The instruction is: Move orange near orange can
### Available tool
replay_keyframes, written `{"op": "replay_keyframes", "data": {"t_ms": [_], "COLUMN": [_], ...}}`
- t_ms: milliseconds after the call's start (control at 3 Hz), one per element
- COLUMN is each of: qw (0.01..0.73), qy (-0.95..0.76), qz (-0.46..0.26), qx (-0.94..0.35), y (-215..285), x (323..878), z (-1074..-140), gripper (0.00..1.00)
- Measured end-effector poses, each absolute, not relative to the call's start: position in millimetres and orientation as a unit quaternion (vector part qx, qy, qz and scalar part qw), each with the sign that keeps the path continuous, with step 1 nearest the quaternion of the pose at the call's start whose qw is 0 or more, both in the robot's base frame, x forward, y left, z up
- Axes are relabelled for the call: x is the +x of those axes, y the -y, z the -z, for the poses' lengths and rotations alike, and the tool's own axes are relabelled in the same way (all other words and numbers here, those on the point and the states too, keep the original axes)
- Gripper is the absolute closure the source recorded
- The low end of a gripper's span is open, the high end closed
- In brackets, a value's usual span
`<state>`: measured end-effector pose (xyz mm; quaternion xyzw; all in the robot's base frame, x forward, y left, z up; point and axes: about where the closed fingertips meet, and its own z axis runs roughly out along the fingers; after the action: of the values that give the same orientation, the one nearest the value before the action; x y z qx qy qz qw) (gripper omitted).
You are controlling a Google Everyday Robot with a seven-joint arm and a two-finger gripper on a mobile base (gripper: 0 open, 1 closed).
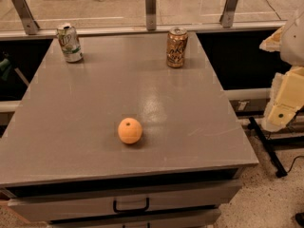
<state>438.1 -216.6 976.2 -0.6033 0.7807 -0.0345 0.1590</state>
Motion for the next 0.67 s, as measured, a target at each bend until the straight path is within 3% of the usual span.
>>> {"op": "replay_keyframes", "data": {"t_ms": [667], "qw": [0.167], "qy": [-0.78], "qz": [0.024], "qx": [-0.603], "y": [212.0], "x": [439.7], "z": [-974.8], "gripper": [0.0]}}
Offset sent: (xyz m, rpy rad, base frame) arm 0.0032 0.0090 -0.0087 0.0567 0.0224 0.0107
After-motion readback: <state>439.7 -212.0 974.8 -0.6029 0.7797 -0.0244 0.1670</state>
